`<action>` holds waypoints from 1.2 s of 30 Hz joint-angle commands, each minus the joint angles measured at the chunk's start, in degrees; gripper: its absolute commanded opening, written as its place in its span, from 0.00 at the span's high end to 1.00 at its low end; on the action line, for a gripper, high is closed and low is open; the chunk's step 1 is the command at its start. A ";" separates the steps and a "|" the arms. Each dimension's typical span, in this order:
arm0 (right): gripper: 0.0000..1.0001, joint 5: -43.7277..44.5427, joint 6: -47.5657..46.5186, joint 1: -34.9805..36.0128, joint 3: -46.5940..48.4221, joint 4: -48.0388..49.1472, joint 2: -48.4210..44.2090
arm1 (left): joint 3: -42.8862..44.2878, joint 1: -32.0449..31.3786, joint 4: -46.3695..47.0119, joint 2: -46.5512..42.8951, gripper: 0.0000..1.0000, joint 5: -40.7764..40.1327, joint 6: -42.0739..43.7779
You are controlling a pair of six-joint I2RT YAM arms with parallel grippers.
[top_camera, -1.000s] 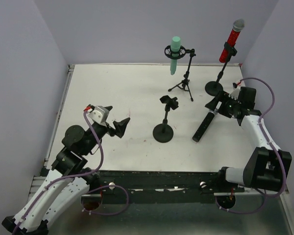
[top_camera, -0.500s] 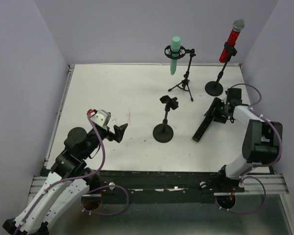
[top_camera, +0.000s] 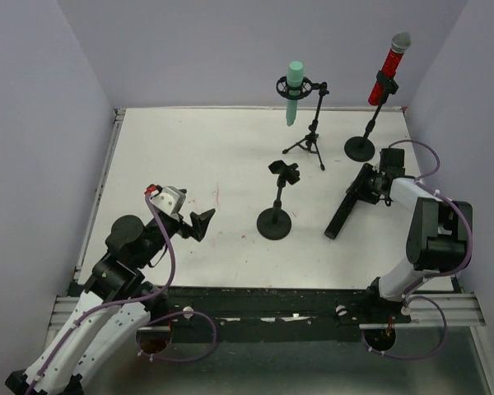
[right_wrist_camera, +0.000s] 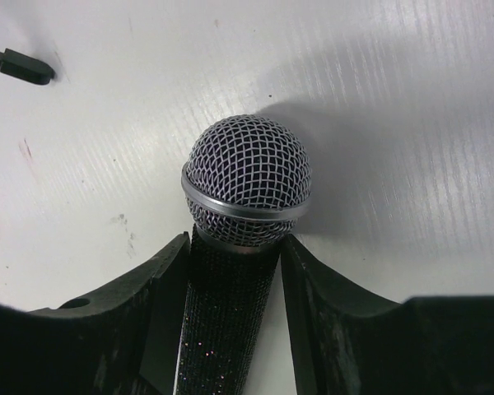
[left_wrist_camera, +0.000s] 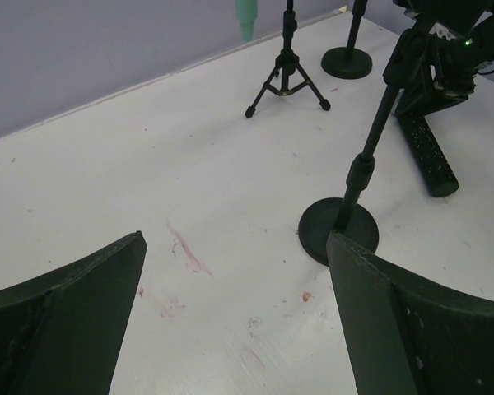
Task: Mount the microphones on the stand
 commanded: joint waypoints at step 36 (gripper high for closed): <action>0.83 -24.92 -4.75 0.15 -1.48 0.91 -25.60 | 14.81 4.19 12.85 12.29 0.02 36.30 -33.91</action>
